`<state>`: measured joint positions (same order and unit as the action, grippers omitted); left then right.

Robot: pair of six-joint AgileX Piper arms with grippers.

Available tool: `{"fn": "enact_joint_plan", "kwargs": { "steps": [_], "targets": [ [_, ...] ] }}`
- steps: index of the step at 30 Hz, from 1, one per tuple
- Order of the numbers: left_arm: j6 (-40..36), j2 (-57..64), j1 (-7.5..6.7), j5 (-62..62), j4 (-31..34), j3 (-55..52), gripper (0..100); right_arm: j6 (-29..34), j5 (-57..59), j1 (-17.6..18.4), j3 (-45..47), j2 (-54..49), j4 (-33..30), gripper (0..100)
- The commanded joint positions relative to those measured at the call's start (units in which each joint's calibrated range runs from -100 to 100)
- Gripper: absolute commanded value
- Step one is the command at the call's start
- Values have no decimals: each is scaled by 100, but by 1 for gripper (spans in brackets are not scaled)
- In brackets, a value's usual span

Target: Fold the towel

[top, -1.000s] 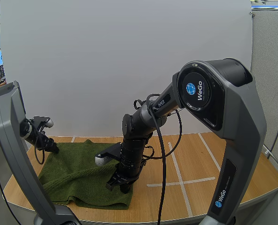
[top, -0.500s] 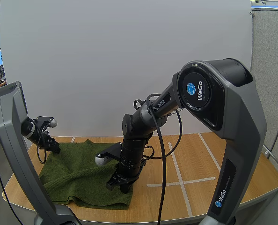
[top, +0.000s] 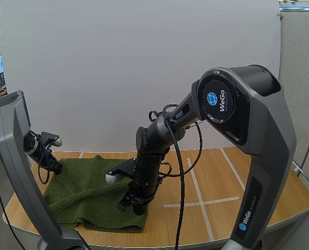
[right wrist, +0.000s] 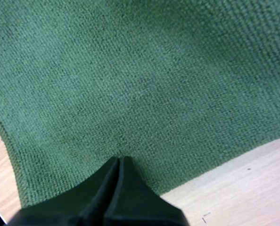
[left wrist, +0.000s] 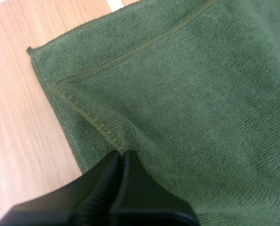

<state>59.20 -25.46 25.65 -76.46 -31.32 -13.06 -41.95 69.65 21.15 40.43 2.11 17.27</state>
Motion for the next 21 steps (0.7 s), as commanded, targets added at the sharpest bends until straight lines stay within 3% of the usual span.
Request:
{"fn": "enact_joint_plan", "kwargs": {
  "steps": [1, 21],
  "targets": [
    [-60, 18, -8, 101, 138, 246, 0, 3, 101, -27, 18, -93, -5, 0],
    [-254, 9, -8, 158, 411, 696, 0, 23, 179, -27, 18, -93, -41, 0]
  ]
}}
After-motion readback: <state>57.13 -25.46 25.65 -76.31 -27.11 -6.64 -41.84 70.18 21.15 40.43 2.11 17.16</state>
